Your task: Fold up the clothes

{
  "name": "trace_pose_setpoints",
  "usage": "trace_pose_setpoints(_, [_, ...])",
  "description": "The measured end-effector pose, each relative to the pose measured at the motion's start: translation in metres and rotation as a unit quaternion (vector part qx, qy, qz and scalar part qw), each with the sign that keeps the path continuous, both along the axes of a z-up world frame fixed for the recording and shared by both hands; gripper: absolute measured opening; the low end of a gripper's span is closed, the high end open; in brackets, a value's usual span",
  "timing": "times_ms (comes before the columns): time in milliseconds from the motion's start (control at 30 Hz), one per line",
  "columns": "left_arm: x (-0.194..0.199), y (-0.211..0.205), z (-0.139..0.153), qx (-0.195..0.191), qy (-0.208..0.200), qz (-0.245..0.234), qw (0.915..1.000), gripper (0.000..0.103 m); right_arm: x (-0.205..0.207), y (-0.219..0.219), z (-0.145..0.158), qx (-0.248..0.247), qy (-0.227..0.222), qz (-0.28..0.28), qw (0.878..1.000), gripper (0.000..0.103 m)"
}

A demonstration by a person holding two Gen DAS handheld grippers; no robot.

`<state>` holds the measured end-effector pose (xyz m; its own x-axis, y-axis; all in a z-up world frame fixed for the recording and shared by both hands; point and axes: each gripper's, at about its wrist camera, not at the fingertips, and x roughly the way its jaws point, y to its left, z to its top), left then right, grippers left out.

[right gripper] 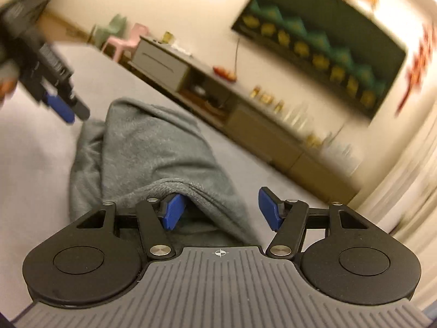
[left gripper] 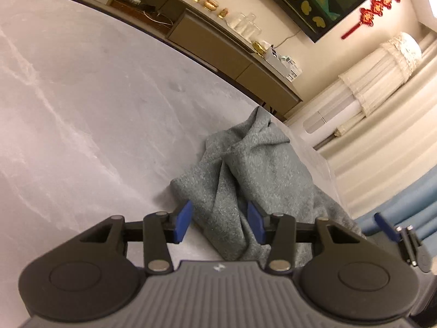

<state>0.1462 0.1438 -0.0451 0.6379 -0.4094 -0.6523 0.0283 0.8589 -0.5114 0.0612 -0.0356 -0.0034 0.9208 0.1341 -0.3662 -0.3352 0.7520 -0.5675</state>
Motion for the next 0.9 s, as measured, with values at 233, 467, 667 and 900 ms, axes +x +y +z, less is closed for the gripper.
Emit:
trace_pose_setpoints(233, [0.003,0.014,-0.008,0.004,-0.013,0.024,0.9996,0.047,0.003,-0.001,0.002,-0.044,-0.019,-0.032,0.998,0.06])
trace_pose_setpoints(467, [0.006,0.007,-0.011,-0.024,-0.022,0.001,0.9994,0.057,-0.051,0.04,-0.003,0.017,0.067,0.144,0.987,0.054])
trace_pose_setpoints(667, [0.007,-0.001,-0.01,0.009,-0.006,0.02,0.9997,0.01,-0.023,0.048,-0.044,-0.044,0.165,0.124,0.977,0.002])
trace_pose_setpoints(900, [-0.014,-0.019,0.002,0.011,0.01,-0.002,0.9999,0.013,-0.001,0.005,-0.033,-0.053,0.213,0.054,0.974,0.002])
